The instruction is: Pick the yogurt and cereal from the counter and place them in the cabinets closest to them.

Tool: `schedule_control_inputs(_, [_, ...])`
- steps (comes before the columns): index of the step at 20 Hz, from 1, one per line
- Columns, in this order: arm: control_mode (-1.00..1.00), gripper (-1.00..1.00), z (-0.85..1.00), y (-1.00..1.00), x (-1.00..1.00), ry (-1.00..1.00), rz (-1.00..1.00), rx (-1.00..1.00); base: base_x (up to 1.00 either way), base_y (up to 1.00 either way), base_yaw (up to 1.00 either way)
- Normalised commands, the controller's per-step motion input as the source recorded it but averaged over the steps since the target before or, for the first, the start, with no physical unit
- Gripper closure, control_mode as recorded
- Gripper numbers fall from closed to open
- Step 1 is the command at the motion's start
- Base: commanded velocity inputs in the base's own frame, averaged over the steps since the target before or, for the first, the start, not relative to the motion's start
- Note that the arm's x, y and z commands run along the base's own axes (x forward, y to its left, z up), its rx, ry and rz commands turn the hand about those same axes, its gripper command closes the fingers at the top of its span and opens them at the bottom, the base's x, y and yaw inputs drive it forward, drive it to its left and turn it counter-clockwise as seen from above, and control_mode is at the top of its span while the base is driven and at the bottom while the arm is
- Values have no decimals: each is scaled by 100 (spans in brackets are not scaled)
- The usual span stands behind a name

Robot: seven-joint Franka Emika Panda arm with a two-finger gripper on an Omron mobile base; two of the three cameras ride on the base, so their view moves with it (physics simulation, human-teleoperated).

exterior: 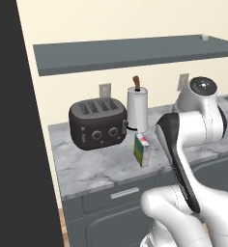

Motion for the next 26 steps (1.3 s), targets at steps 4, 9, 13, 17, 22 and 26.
schedule_control_inputs(4, [-100, -100, -3, 16, 0, 0, 0, 0, 0, 0, 0])
schedule_control_inputs(9, [-100, -100, -6, 0, 0, 0, 0, 1, 0, 0, 0])
schedule_control_inputs(13, [-100, -100, -44, 0, 0, 2, 0, 7, 0, 0, 0])
schedule_control_inputs(17, [-100, -100, -55, 2, 1, 3, 0, 5, 0, 0, 0])
schedule_control_inputs(22, [-100, -100, -46, 3, 7, 0, 0, 3, 0, 0, 0])
schedule_control_inputs(26, [-100, -100, -30, 3, 23, 0, 0, 1, 0, 0, 0])
